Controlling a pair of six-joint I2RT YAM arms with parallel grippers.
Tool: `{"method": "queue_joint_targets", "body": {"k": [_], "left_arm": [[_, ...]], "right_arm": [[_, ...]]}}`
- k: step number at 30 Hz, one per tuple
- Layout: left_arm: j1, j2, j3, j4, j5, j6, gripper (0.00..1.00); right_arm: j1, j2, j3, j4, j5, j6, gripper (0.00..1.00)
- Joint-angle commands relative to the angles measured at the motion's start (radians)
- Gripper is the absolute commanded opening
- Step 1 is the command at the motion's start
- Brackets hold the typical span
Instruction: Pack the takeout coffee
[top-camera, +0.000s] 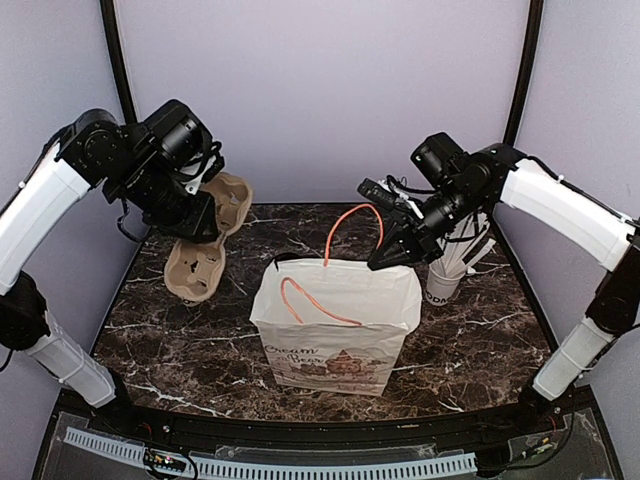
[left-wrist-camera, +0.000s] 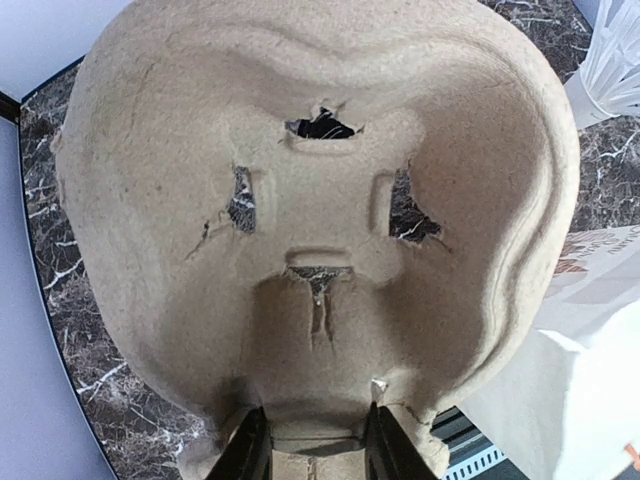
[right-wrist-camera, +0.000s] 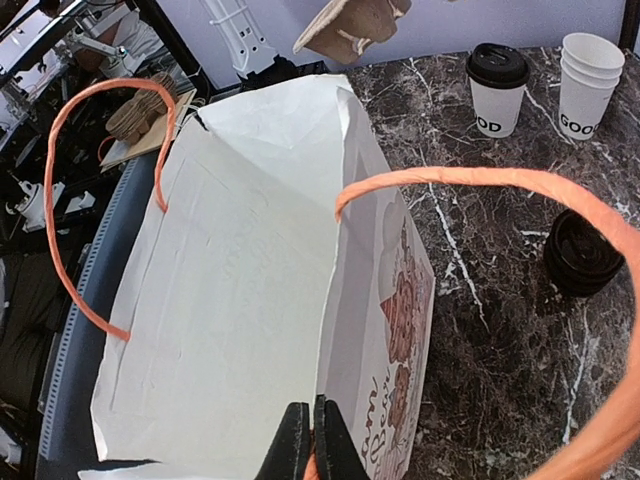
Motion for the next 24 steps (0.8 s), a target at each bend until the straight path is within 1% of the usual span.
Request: {"method": "queue_joint_targets", "body": {"k": [1,2,4,7,10,11,12,13,14,17,20,24], "left_arm": [[0.002,0.034,0.153,-0.034,-0.031,0.077,0.22],[0.001,0.036,0.174,-0.020,-0.031,0.095,0.21],[0.001,0.027,0.213,0.029,-0.015,0.132,0.21],[0.001,-0.009,0.225,0.163,0.031,0.194,0.22],[0.001,-0.042,0.206,0.307,0.131,0.224,0.22],[0.002,-0.048,0.199,0.381,0.158,0.234,0.23],[0.001,-0.055,0.184,0.415,0.214,0.238,0.25],[0.000,-0.056,0.177,0.475,0.248,0.248,0.26],[0.000,-0.053,0.169,0.499,0.311,0.252,0.27],[-0.021,-0.033,0.172,0.569,0.396,0.273,0.29],[-0.038,0.002,0.175,0.588,0.461,0.291,0.30],[-0.077,0.051,0.173,0.578,0.517,0.334,0.30]], "right_arm": [[0.004,0.068,0.104,-0.031,0.008,-0.001,0.10],[0.005,0.074,0.117,-0.028,0.014,0.001,0.12],[0.004,0.081,0.141,-0.017,0.023,0.012,0.23],[0.002,0.096,0.200,-0.064,0.021,-0.007,0.35],[-0.025,0.102,0.283,-0.144,-0.002,-0.057,0.44],[-0.042,0.095,0.302,-0.163,-0.015,-0.068,0.45],[-0.064,0.085,0.315,-0.179,-0.033,-0.084,0.48],[-0.087,0.071,0.315,-0.189,-0.044,-0.097,0.49],[-0.118,0.054,0.311,-0.192,-0.046,-0.104,0.50],[-0.188,0.004,0.275,-0.187,-0.031,-0.107,0.51],[-0.265,-0.050,0.227,-0.166,-0.034,-0.097,0.51],[-0.335,-0.096,0.174,-0.140,-0.032,-0.081,0.51]]}}
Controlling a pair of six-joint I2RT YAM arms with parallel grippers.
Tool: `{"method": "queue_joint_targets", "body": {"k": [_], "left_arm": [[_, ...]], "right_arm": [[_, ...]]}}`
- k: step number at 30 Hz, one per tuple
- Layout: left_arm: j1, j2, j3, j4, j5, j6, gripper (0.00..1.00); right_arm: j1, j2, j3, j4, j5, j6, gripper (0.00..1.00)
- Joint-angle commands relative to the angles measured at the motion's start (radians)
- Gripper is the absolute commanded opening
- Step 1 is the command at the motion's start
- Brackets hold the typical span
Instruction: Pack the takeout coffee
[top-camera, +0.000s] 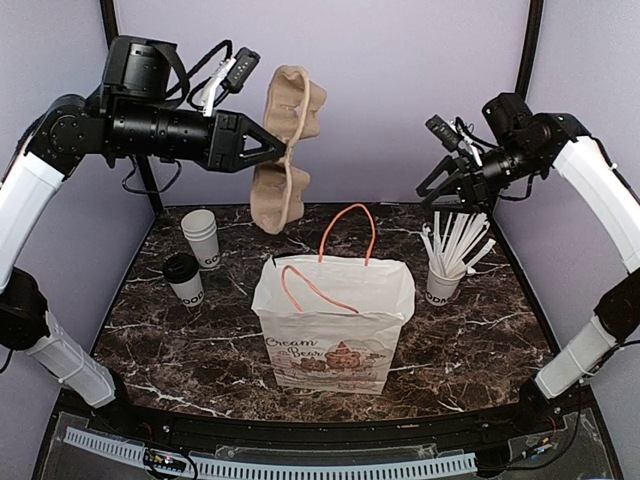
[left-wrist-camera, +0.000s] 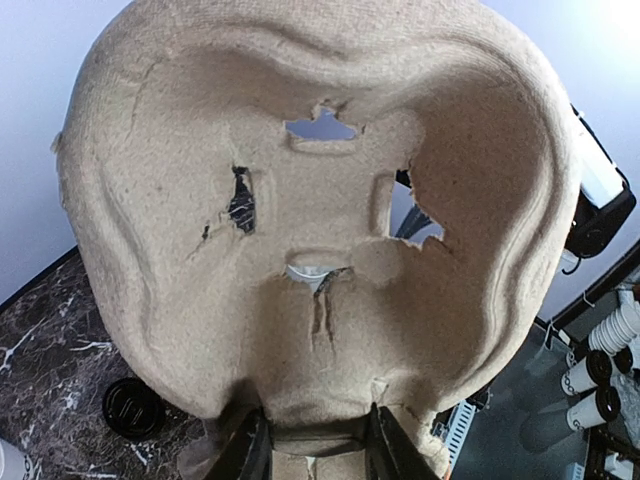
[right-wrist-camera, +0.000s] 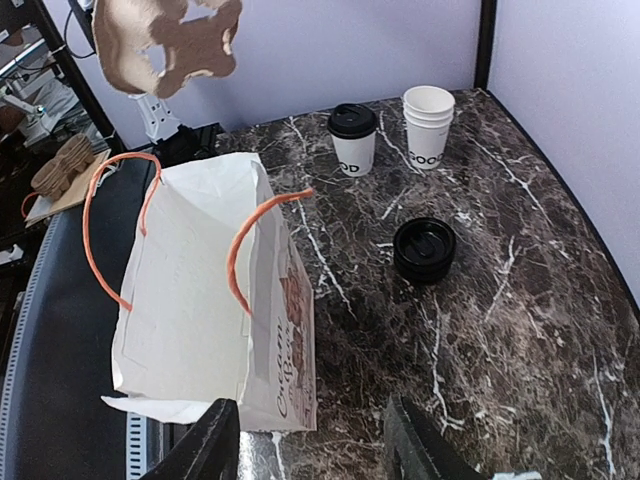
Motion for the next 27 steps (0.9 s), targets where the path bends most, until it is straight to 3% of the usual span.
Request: {"method": "queue_joint_targets", "body": {"k": [1,14,27], "left_arm": [[-0.052,0.064,-0.009,0.041,0.117,0.088,0.31],[-0.189,0.257,0.085,-0.102,0.116,0.198,0.30],[-0.207,0.261,-0.054,-0.189,0.030,0.259,0.28]], "right_arm": [[-0.051,-0.057,-0.053,0.020,-0.011,0.014,0.51],[-0.066,-0.174,-0.191,0.077,0.039,0.041,0.51],[-0.066,-0.207,-0.257,0.112,0.027,0.052,0.51]]}}
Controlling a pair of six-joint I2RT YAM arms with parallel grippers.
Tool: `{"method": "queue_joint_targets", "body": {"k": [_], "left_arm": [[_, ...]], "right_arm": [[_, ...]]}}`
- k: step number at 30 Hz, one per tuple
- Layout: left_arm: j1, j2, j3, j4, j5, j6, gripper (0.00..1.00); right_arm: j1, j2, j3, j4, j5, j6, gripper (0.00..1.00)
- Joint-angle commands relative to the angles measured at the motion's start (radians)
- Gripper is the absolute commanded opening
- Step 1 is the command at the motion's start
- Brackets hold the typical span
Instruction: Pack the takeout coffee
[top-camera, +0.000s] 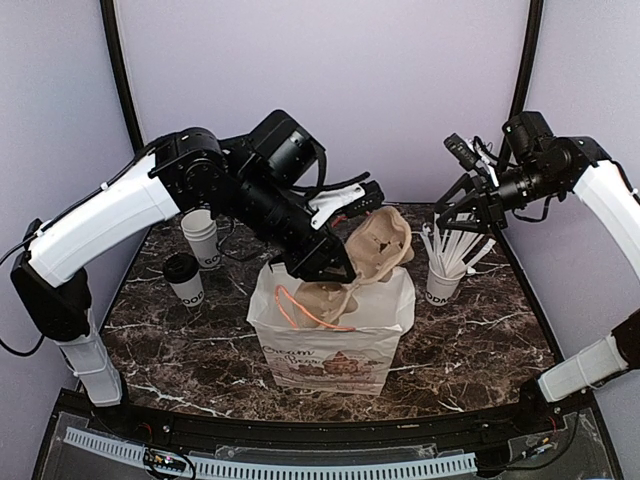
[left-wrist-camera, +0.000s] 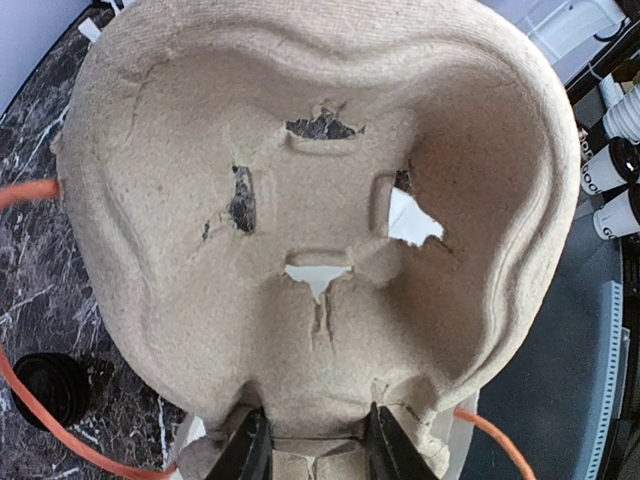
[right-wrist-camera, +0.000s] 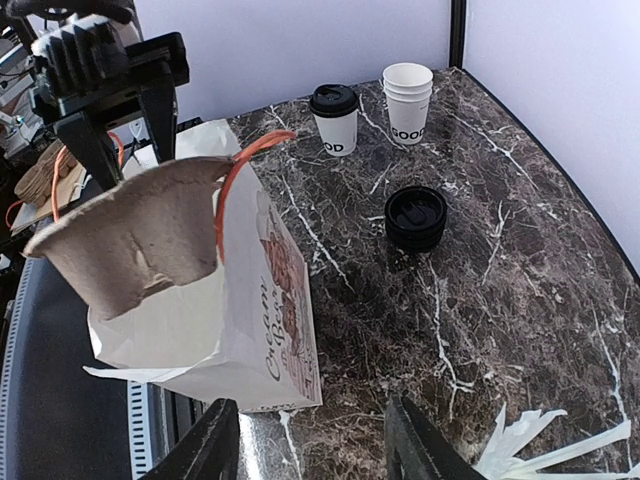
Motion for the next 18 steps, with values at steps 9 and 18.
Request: {"method": "queue_joint_targets", "body": {"k": [9,18], "left_arm": [[-0.003,-0.052,-0.124,-0.076,-0.109,0.070,0.30],[-0.005,-0.035,-0.193,-0.100,-0.089,0.097,0.31]], "right_arm": [[-0.005,-0.039,-0.066,0.049,-0.008,0.007,0.51],[-0.005,-0.027,-0.075,0.050,-0.010,0.003,0.52]]}}
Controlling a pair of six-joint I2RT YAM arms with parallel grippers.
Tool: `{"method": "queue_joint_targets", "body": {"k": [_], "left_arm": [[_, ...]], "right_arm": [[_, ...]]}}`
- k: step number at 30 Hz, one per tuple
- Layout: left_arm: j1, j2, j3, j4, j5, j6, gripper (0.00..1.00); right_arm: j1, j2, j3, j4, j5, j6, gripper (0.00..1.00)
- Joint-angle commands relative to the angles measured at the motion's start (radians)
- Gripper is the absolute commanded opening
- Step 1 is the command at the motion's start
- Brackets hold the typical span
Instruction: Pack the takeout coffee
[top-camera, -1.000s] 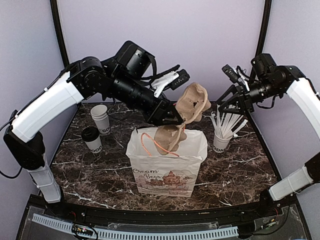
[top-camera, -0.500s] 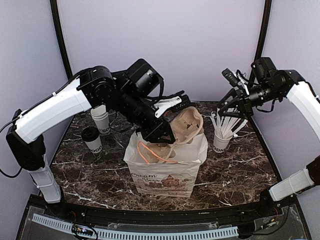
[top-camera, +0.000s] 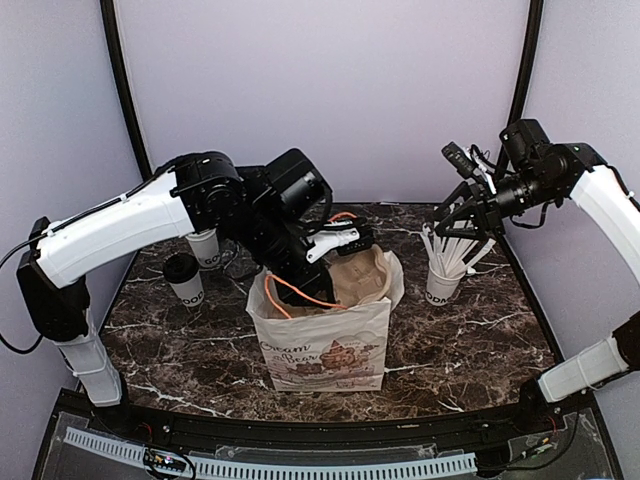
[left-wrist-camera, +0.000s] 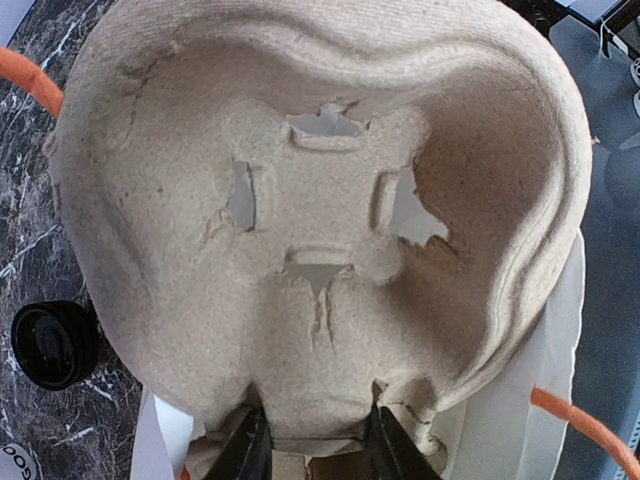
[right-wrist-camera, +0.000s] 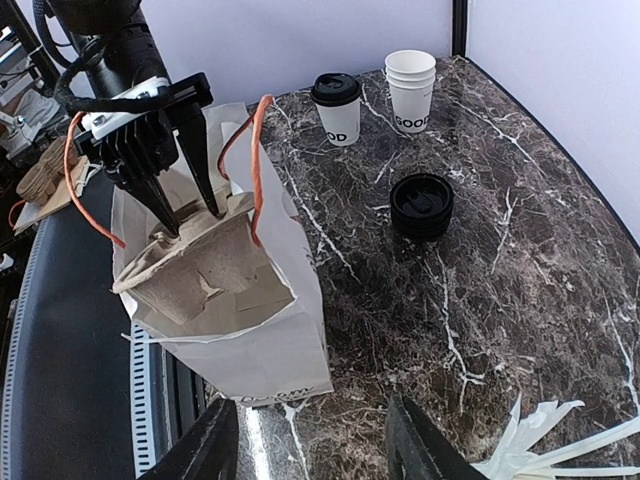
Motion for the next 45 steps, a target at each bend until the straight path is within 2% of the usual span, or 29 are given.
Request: {"method": "queue_joint_targets", "body": {"k": [1,8,11,16,26,33,42,44,45], "left_arm": [[-0.005,-0.025,-0.035,-0.055,0.007,0.016,0.31],[-0.017,-0.004,-0.044,-0.065,-0.012,0.005,0.32],[-0.038,-0.008,0.018,-0.068,-0.094,0.005,0.32],[-0.047,-0.031,0.099,-0.058,-0.093,-0.001,0.33],[-0.049,-0.044,0.085,-0.065,-0.046,-0.024,0.33],[-0.058,-0.046,0.091,-0.081,-0.052,-0.047,0.33],[-0.070,-0.047,0.094,-0.089,-0.066,-0.054,0.33],[-0.072,-0.046,0.094,-0.090,-0.063,-0.053,0.33],[-0.072,-0.046,0.093,-0.091,-0.063,-0.053,0.33]], "right_arm": [[-0.005,-0.011,-0.012,0.030,-0.008,0.000,0.52],[-0.005,0.000,-0.020,0.034,-0.015,-0.002,0.52],[-0.006,0.004,-0.022,0.036,-0.020,-0.003,0.52],[0.003,0.034,0.022,0.021,-0.037,-0.008,0.56],[0.209,0.198,0.221,-0.010,-0.061,0.009,0.55],[0.280,0.339,0.349,-0.050,-0.151,0.025,0.52],[0.332,0.394,0.359,0.021,-0.177,0.150,0.40],[0.340,0.400,0.356,0.037,-0.167,0.169,0.31],[0.343,0.403,0.357,0.041,-0.165,0.175,0.23]]}}
